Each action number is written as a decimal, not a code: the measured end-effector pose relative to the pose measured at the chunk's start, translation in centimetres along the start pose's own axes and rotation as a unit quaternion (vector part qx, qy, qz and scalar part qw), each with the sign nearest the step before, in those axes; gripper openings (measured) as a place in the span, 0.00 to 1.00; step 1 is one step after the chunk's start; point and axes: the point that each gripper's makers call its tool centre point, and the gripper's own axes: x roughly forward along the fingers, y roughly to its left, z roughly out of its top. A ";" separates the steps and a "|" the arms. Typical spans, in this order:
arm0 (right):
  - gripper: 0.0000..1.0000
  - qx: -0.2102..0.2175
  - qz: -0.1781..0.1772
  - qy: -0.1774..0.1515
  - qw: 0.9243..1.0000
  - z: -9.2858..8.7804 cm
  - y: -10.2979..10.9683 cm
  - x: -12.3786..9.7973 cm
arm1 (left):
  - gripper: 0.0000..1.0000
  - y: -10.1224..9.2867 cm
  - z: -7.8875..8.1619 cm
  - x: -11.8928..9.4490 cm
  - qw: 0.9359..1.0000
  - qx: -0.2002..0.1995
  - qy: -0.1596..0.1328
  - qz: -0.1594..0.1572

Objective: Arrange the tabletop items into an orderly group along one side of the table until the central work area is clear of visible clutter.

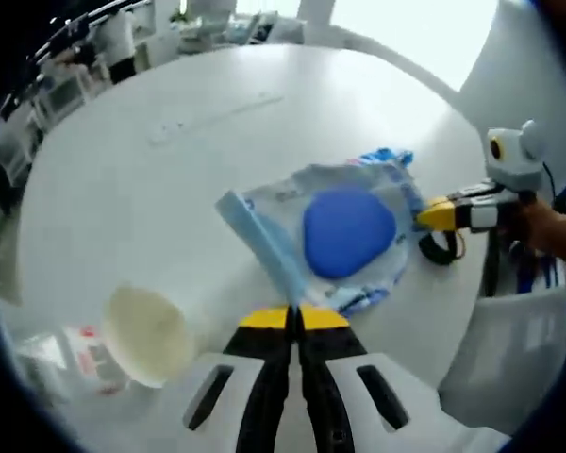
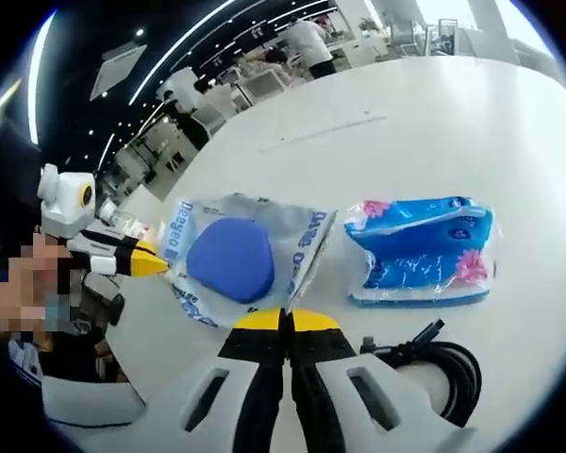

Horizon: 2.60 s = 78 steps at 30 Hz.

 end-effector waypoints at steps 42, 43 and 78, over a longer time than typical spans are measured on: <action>0.00 -0.024 -0.005 0.018 1.000 -0.2 0.4 4.2 | 0.00 2.7 -3.3 1.8 0.990 -0.093 -0.081 0.064; 0.00 -0.024 -0.004 0.017 1.000 -0.2 0.4 4.3 | 0.00 2.8 -3.3 1.9 0.990 -0.092 -0.081 0.066; 0.04 -0.084 -0.036 0.013 0.996 -1.1 0.4 5.3 | 0.13 3.8 -5.0 2.3 0.990 -0.083 -0.072 0.089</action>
